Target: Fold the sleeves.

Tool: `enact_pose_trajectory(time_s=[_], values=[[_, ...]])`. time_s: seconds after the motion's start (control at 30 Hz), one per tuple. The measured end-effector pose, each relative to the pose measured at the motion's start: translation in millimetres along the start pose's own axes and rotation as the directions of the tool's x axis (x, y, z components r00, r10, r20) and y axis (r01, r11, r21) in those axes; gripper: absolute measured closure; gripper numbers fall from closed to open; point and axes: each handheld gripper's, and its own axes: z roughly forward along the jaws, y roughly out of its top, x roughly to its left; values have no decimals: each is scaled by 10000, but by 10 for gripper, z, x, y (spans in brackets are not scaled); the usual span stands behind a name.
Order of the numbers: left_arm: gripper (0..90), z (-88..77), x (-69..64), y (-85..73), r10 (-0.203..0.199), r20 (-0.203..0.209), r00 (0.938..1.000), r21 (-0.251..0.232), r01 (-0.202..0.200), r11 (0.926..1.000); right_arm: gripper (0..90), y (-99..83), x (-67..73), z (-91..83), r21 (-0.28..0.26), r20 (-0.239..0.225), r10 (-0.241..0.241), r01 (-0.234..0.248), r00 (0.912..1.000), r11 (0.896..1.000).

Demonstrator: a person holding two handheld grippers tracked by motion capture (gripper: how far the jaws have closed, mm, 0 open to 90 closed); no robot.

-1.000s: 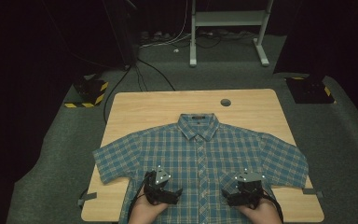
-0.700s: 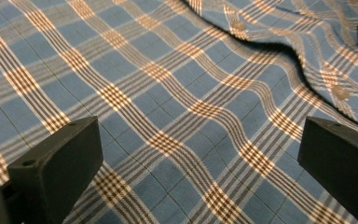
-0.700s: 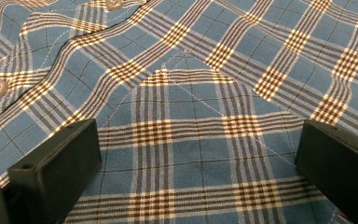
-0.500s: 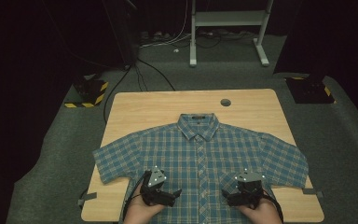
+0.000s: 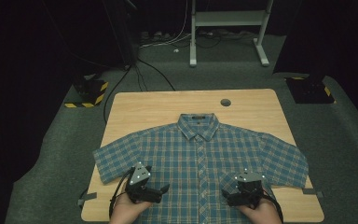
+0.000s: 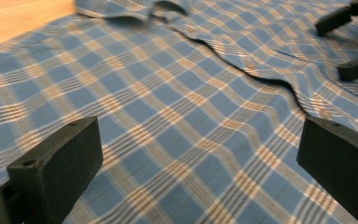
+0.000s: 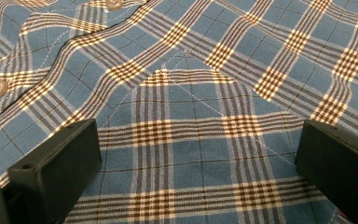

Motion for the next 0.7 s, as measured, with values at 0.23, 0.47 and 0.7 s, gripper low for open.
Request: enact_pose_trajectory(time_s=[0.23, 0.47, 0.7], values=[[4, -121, 215, 25, -729, -374, 9966, -326, 717, 9969, 0, 0, 1, 0, -2, 6, 4, -4, 10000, 10000], [6, -223, 493, 53, -1384, -1254, 9824, -655, 1310, 9892, 0, 0, 1, 0, -4, 4, 6, -6, 10000, 10000], [3, -255, 692, 67, -1204, -1903, 9743, -535, 1122, 9922, 0, 0, 0, -1, -2, 2, 0, 0, 10000, 10000]])
